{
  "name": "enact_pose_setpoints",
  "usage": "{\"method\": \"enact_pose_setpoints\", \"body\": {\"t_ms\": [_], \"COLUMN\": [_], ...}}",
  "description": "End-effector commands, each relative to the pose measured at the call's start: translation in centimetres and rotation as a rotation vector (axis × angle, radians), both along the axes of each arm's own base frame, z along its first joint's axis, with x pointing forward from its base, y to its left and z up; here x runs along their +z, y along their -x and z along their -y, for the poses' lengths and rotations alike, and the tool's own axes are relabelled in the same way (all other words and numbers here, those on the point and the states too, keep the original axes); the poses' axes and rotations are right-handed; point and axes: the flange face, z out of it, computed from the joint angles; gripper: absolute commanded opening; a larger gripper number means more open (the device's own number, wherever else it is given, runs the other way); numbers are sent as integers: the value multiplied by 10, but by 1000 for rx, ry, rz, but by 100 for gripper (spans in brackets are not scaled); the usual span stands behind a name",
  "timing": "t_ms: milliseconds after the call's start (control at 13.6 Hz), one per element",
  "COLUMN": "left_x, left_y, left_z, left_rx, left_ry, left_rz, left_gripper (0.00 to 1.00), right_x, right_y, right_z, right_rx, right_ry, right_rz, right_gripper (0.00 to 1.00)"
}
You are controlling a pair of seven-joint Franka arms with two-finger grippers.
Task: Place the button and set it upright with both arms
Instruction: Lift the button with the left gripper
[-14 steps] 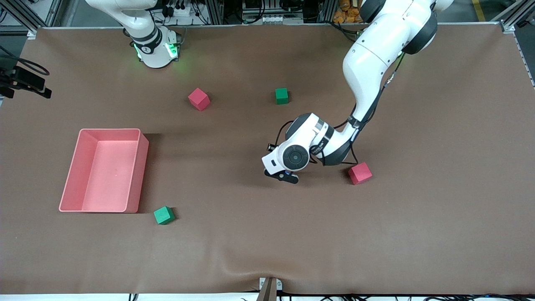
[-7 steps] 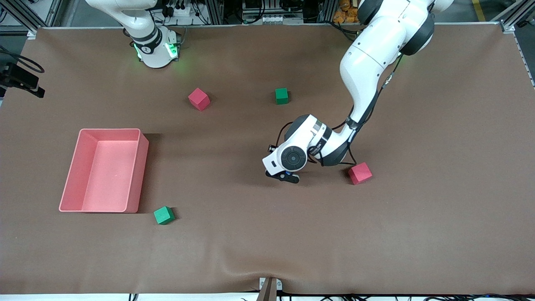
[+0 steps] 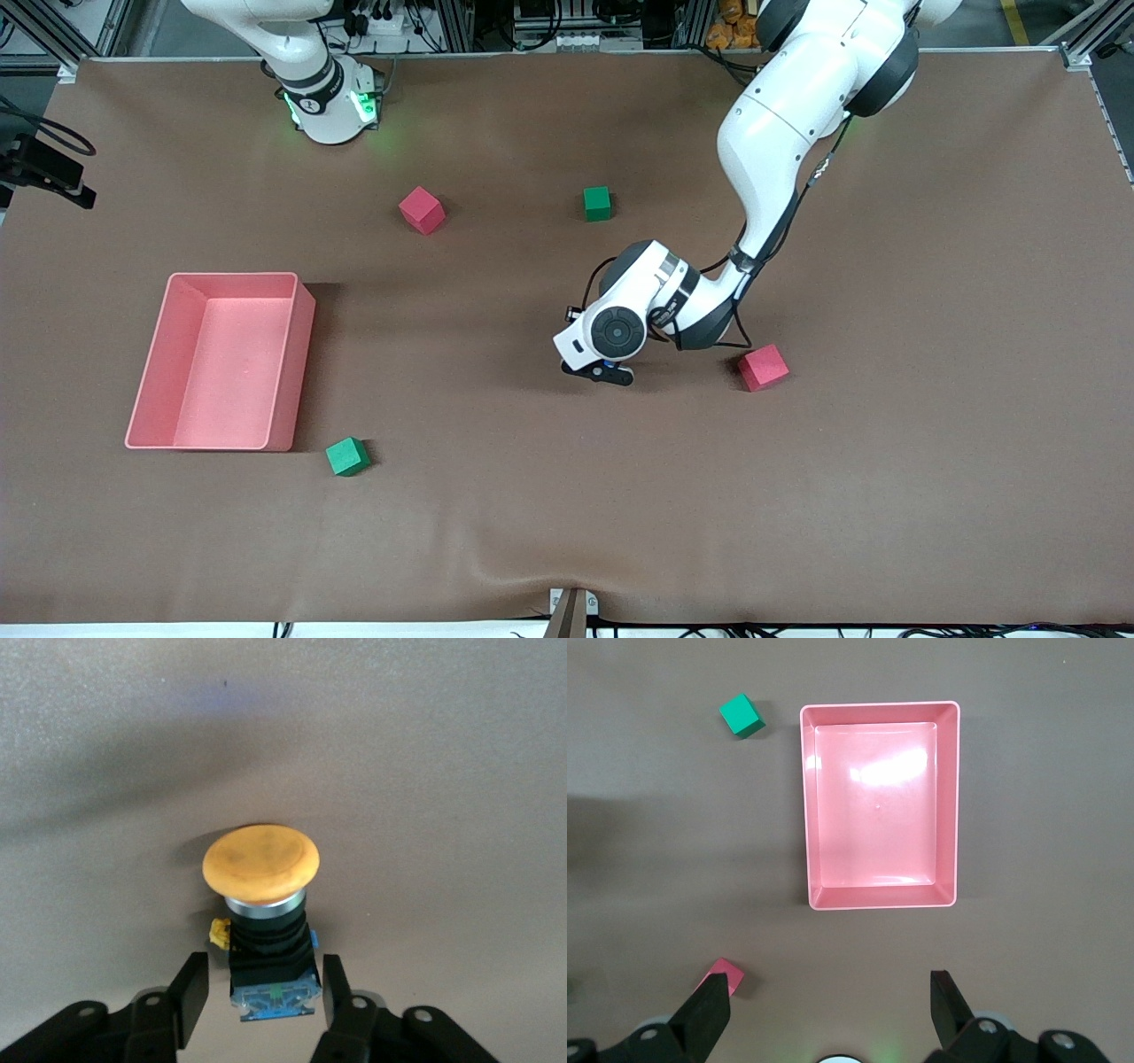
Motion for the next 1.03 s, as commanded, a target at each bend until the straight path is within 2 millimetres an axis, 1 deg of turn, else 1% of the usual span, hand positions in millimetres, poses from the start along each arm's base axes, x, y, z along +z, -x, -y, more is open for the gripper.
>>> {"method": "enact_pose_setpoints", "body": {"t_ms": [0,74,221,368,515,735,956], "left_x": [-1,-2,-1,2,5,14,42], "left_y": [-4,-4,-4,-4,-5,-2,4], "left_z": [6,6,7,7,9,14,28], "left_rx": [22,29,56,69,92,128,231], "left_ry": [9,9,-1,-4,-10,-12,-38], "left_rz": [13,15,15,17,22,24,56], "left_gripper": [57,54,36,21,9,0,0], "right_x": [1,1,1,1,0,0,0], "right_y": [5,5,5,5,5,5,5], "right_z": [1,1,1,1,1,1,1], "right_rx": [4,4,5,5,5,5,5], "right_ry": [12,12,12,12,12,12,12], "right_rz": [8,8,8,8,6,6,6], "right_gripper": [100,100,100,100,100,100,100]}}
